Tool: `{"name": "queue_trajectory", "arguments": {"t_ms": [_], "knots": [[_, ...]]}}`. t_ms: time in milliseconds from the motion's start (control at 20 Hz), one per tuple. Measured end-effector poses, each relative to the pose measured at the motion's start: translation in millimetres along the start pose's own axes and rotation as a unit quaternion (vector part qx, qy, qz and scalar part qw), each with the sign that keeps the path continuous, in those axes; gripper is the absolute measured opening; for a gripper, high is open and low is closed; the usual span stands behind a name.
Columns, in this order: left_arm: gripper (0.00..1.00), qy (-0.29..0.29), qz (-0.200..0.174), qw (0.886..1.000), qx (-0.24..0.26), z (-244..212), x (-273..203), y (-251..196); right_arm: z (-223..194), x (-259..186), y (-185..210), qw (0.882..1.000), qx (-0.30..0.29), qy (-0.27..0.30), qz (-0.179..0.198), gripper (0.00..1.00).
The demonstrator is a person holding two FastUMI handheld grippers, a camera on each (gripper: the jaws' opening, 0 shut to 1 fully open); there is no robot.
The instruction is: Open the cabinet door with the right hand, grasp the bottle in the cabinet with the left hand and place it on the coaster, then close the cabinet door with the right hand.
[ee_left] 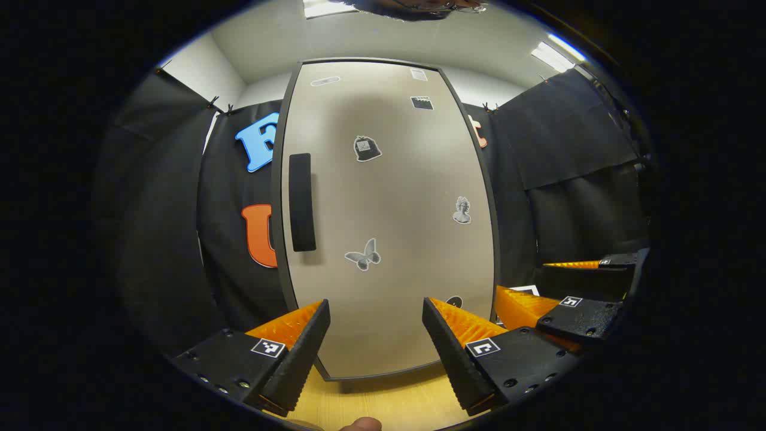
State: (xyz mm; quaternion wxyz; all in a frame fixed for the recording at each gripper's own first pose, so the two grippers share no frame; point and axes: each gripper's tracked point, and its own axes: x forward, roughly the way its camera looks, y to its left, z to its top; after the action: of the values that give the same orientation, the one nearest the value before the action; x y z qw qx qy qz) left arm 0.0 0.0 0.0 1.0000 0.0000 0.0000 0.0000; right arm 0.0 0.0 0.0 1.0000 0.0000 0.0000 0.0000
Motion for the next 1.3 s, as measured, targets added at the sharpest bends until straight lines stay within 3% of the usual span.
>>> {"name": "queue_trajectory", "arguments": {"t_ms": [100, 200, 550, 800, 1150, 1300], "knots": [[0.94, 0.010, 0.002, 1.000, -0.006, 4, -2, -1, -2, -7, -3, 0.999, 0.014, 0.028, -0.009, 0.97], [0.94, 0.008, 0.013, 1.000, -0.008, 15, -10, 2, 11, -15, -3, 1.000, 0.020, 0.019, -0.011, 0.97], [0.94, 0.037, 0.030, 0.999, -0.010, 18, -16, 13, 22, -12, 16, 0.999, -0.002, 0.036, 0.034, 0.95], [0.94, 0.055, 0.047, 0.996, -0.050, 15, -4, 22, 44, 6, 23, 0.999, -0.020, 0.013, 0.040, 0.97], [0.94, 0.048, 0.069, 0.996, -0.033, 13, -17, 49, 66, 32, 44, 0.997, -0.022, -0.014, 0.067, 0.97], [0.94, 0.051, 0.096, 0.994, -0.024, 11, -34, 75, 78, 46, 63, 0.995, -0.034, -0.030, 0.085, 0.97]]}}
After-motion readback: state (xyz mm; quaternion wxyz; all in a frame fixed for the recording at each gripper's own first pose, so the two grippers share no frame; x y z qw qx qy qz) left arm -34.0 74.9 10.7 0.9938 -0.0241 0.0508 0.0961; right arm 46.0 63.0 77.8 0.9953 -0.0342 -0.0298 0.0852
